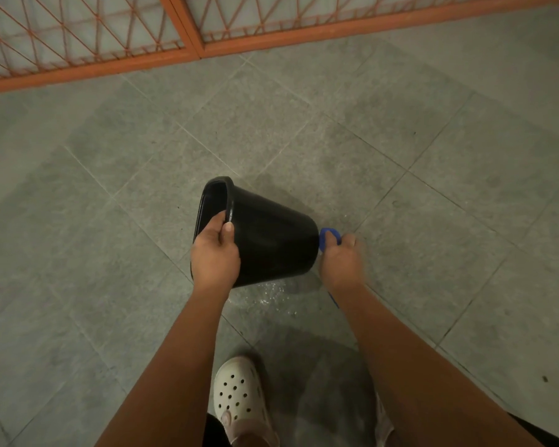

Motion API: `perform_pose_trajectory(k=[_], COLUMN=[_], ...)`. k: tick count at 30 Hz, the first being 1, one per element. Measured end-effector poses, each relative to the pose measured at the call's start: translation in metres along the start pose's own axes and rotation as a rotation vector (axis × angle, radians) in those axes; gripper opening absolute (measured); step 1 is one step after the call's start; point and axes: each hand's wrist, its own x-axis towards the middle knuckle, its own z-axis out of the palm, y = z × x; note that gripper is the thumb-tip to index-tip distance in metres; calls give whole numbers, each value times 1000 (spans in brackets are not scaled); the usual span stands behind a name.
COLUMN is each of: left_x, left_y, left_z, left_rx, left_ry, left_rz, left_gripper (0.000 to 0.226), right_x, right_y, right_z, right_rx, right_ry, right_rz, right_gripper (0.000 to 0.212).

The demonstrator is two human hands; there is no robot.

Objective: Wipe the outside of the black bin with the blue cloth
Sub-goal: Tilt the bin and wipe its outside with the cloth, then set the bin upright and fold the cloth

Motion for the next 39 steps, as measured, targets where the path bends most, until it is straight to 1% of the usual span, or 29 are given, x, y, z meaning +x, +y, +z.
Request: perform_pose_trajectory(k=[4, 6, 7, 9, 12, 15, 17, 21, 24, 26, 30, 34, 39], left_x=[2, -1, -2, -4, -5, -7, -8, -10, -15, -17, -16, -11, -9], left_y=[-3, -3, -4, -4, -2, 1, 4, 9, 10, 9, 8, 8, 9], left_z=[-2, 1, 2, 3, 4, 5, 7, 14, 23, 29, 38, 49, 71], left_rx=[51, 77, 93, 116, 134, 126, 122, 83, 132, 164, 175, 183, 195], left_ry=[44, 75, 90, 104, 105, 102, 95, 50, 10, -9, -24, -42, -63], left_rz=[-23, -10, -3, 13, 37, 44, 48, 53, 118, 141, 158, 169, 184], left_gripper=[34, 34, 35, 34, 35, 35, 35, 36, 37, 39, 40, 42, 45], right_x=[-2, -2, -2, -5, -8, -9, -8, 1, 3, 1, -3, 1, 6], right_y=[-9, -17, -20, -26, -32, -34, -33, -24, -21, -23, -24, -20, -12], right_z=[1, 2, 5, 8, 12, 14, 15, 16, 20, 25, 32, 32, 32], right_rx=[53, 183, 216, 221, 208, 212, 162, 229, 135, 146, 164, 183, 310], right_ry=[-1, -37, -43, -56, -79, -102, -105, -114, -105, -121, -89, -135, -139], right_rz=[-31, 5, -29, -95, -113, -75, -112, -123, -208, -232, -217, -197, -82], right_gripper=[47, 39, 37, 33, 25, 30, 37, 44, 36, 32, 31, 34, 43])
